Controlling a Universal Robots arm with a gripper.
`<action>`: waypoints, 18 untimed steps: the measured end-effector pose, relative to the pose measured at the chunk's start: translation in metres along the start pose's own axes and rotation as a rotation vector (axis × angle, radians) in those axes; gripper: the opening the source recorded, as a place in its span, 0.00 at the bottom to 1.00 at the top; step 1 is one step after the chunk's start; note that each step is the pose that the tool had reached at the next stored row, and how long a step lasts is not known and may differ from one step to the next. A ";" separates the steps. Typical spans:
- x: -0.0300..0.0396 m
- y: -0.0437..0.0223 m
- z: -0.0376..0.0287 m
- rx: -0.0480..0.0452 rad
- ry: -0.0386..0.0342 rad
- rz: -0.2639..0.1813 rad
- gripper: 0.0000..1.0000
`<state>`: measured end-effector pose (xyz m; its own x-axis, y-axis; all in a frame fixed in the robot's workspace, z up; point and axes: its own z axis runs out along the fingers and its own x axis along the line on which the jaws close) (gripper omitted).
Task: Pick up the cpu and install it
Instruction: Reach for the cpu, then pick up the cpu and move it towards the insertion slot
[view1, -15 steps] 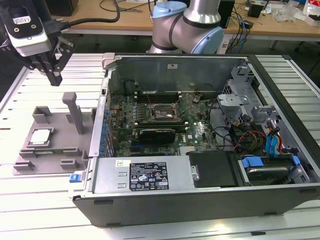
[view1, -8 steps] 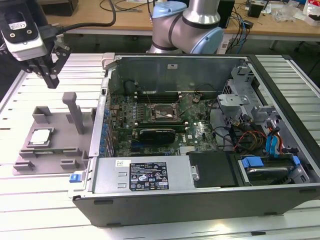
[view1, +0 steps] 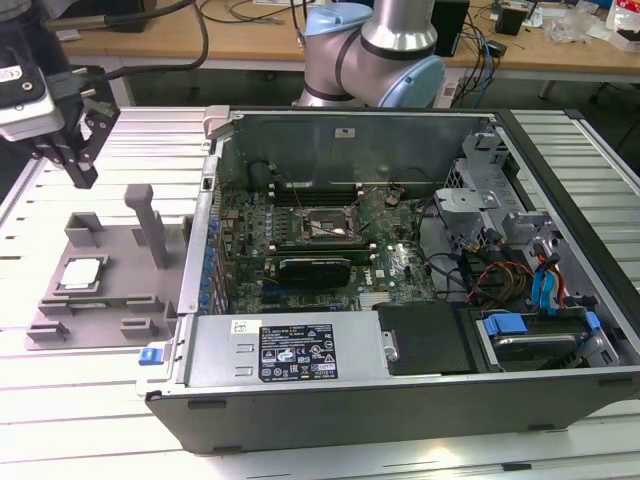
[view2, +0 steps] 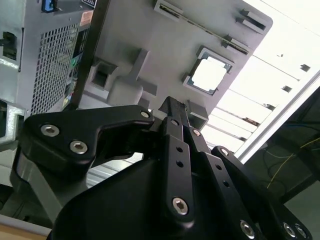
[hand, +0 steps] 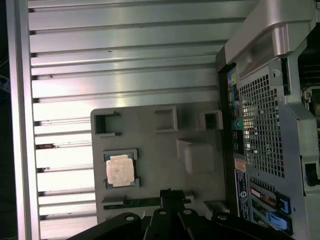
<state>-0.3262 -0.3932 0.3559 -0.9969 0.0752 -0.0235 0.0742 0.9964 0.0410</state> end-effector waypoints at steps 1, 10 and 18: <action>0.0024 -0.0003 0.0021 0.0001 0.0000 0.000 0.11; 0.0205 -0.0007 0.0296 0.0024 -0.0003 0.000 0.11; 0.0240 -0.0009 0.0355 0.0027 -0.0003 0.000 0.11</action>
<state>-0.3493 -0.3910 0.3198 -0.9969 0.0751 -0.0238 0.0742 0.9965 0.0384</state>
